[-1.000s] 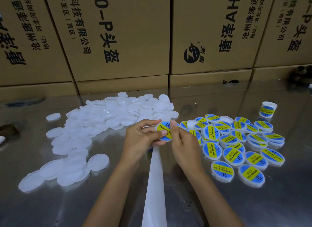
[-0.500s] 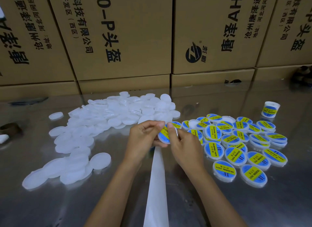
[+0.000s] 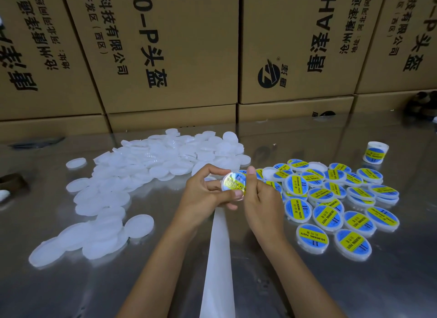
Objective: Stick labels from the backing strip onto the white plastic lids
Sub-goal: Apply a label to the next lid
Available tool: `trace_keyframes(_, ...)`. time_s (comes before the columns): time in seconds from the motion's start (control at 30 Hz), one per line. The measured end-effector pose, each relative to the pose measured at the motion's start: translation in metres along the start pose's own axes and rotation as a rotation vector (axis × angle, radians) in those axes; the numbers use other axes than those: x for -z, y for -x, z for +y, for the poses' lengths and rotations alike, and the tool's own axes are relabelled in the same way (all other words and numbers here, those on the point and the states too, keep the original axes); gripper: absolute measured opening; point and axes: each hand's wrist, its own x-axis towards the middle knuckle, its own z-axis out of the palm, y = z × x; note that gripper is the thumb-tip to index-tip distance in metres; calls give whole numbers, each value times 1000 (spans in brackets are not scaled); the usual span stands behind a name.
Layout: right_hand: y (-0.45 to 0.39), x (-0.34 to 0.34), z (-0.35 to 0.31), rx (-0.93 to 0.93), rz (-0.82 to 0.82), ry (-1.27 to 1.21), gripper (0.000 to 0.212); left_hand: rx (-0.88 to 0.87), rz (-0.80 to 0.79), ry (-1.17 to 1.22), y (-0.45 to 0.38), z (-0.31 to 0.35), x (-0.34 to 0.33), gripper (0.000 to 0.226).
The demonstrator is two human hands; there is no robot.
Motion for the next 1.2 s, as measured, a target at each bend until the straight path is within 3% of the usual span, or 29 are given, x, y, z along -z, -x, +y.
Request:
trace_keyframes(0.07, 2, -1, -2, 14, -31, -9, 60, 3, 34, 35, 1, 0, -1, 33)
trace_keyframes(0.23, 5, -4, -3, 67, -98, 82, 72, -6, 200, 98, -2, 0, 0, 9)
trace_keyframes(0.33, 6, -6, -4, 87, -118, 49, 70, -9, 251, 111, -3, 0, 0, 14)
trace_keyframes(0.63, 1, -3, 0, 91, -74, 87, 67, 22, 169, 83, -2, 4, 0, 28)
trace_keyframes(0.73, 1, -1, 1, 86, -38, 106, 66, 1, 102, 52, -1, 3, 2, 17)
trace_keyframes(0.83, -1, 1, 0, 51, -24, 61, 55, -34, 22, 6, 0, 1, 0, 18)
trace_keyframes(0.97, -4, 1, -1, -33, -41, -98, 59, -73, 20, -4, 0, 0, -5, 23)
trace_keyframes(1.2, -7, 4, -7, -166, -368, -335, 55, -100, 186, 29, -5, -3, 3, 16)
